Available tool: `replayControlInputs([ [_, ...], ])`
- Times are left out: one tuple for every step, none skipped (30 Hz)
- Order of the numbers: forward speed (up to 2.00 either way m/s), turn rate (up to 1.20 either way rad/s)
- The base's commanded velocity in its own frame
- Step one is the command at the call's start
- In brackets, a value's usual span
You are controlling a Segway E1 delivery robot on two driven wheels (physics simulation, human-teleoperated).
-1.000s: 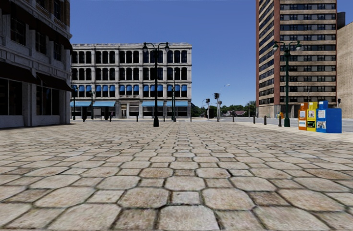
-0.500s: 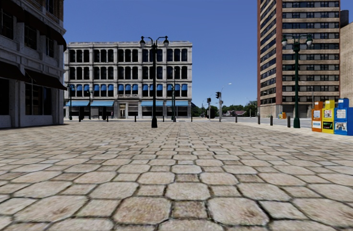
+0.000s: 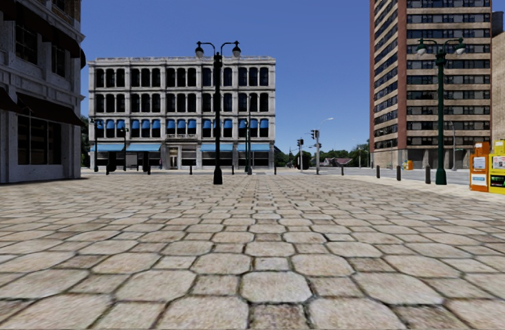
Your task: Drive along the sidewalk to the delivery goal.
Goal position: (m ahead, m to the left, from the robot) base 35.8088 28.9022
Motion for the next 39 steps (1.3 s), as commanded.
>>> replayControlInputs([
  [2.0,0.0],
  [2.0,0.0],
  [2.0,0.0],
  [2.0,0.0],
  [1.98,0.0],
  [1.98,0.0],
  [1.98,0.0],
  [1.98,0.0],
  [1.98,0.0],
  [1.98,0.0],
  [1.98,0.0],
  [2.0,0.0],
  [2.0,0.0],
  [2.0,0.0],
  [2.0,0.0],
  [2.0,0.0],
  [2.0,0.0],
  [2.0,0.0],
  [2.0,0.0],
  [2.0,0.0],
  [2.0,0.0],
  [2.0,0.0],
  [2.0,0.0],
  [2.0,0.0],
  [2.0,0.0],
  [2.0,0.0],
  [2.0,0.0],
  [2.0,0.0],
  [2.0,-0.1],
  [2.0,-0.16],
  [2.0,-0.16],
  [2.0,-0.18],
  [2.0,-0.18],
  [2.0,-0.18],
  [2.0,-0.18],
  [2.0,-0.18],
  [2.0,-0.18],
  [2.0,-0.19],
  [2.0,-0.19],
])
